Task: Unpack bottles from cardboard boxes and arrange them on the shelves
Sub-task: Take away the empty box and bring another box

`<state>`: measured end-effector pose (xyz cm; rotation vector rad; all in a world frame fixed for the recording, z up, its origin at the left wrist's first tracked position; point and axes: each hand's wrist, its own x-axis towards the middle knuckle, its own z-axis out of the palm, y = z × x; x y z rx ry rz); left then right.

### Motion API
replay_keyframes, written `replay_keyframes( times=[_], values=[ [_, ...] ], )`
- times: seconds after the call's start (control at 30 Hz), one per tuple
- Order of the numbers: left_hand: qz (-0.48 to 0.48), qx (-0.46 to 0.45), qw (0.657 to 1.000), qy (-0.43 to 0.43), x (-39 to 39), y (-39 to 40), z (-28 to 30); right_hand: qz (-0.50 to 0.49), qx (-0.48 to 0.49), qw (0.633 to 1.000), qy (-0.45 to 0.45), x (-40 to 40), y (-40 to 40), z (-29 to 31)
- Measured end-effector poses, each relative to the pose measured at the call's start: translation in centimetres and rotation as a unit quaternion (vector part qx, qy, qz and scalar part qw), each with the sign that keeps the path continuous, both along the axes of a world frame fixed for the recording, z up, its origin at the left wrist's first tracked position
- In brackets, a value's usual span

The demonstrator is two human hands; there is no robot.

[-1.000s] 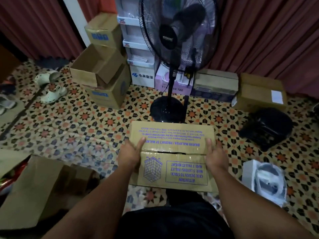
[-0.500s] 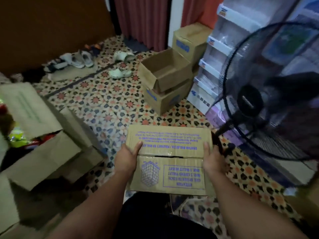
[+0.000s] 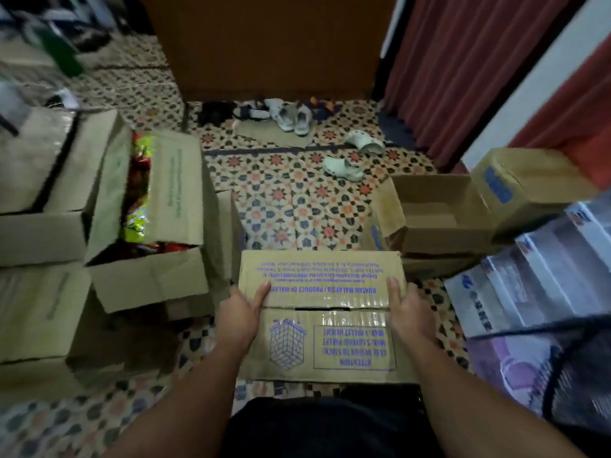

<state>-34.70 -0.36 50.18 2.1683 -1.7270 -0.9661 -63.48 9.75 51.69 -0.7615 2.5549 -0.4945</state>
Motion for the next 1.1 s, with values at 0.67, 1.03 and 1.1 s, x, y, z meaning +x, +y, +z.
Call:
replay_keyframes(
  times=[0.67,1.03,1.1],
  values=[
    [0.520,0.002,0.854,-0.034,4.4,6.7,1.6,0.542,0.025,0.839,-0.031,10.5,-23.5,0.3],
    [0.677,0.008,0.733,-0.066,8.5,16.6,0.9,0.696,0.017,0.718,-0.002,23.9,-20.2,0.4],
    [0.691,0.007,0.720,-0.057,10.0,18.6,0.1,0.709,0.023,0.705,-0.013,26.6,-19.1,-0.1]
  ],
)
